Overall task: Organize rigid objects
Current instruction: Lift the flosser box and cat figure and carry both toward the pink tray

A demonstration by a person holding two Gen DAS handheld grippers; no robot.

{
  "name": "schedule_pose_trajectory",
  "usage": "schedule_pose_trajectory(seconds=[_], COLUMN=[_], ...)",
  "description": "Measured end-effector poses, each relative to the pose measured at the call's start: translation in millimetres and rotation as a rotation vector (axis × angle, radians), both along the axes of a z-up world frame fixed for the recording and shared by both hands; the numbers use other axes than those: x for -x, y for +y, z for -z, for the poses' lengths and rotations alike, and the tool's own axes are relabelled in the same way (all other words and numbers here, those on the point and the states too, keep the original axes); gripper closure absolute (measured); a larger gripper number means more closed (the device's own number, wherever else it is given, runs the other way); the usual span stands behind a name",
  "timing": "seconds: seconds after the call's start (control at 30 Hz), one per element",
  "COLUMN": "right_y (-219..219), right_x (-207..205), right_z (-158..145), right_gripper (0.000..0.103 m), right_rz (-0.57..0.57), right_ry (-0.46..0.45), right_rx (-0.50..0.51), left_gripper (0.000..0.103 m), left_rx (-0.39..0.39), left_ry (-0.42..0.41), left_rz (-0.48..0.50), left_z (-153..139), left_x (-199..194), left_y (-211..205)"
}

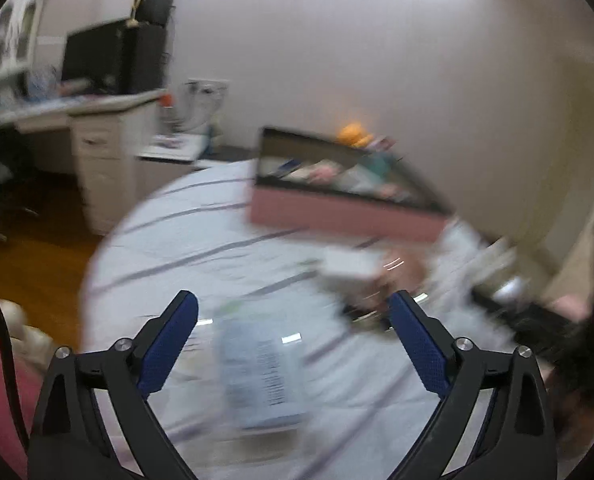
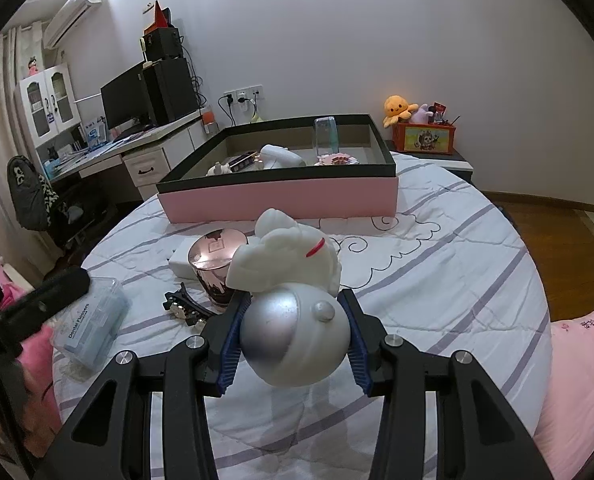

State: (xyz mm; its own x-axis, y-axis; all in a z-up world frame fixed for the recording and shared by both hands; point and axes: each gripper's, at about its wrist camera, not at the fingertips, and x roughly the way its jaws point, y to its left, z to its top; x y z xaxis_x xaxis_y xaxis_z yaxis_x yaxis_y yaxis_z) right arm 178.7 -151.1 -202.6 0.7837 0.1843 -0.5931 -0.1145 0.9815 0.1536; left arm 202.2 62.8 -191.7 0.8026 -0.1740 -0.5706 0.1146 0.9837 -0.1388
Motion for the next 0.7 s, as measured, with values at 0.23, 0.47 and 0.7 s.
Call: schedule_pose_trajectory(seconds=[0.23, 0.47, 0.7], right_y=[8.1, 11.9, 14.5], right_x=[1.6, 9.9, 32.6], right_z=[-3.6, -9.2, -40.8], right_gripper=[0.057, 0.057, 0.057], right_rz=[-0.02, -0.019, 0.01], right_ry=[-0.011, -0.025, -0.138], right_rx=[-0.007, 0.007, 0.035], left_gripper=[0.035, 0.04, 0.04], left_rx=[-0.139, -0.09, -0.095], left_ry=[0.185, 0.06, -0.134], left_rz=[-0.063, -0.034, 0.009], left_z=[40.9, 4.2, -61.2], left_x=[-24.2, -9.7, 28.1], left_y=[-10.5, -28.4, -59.8])
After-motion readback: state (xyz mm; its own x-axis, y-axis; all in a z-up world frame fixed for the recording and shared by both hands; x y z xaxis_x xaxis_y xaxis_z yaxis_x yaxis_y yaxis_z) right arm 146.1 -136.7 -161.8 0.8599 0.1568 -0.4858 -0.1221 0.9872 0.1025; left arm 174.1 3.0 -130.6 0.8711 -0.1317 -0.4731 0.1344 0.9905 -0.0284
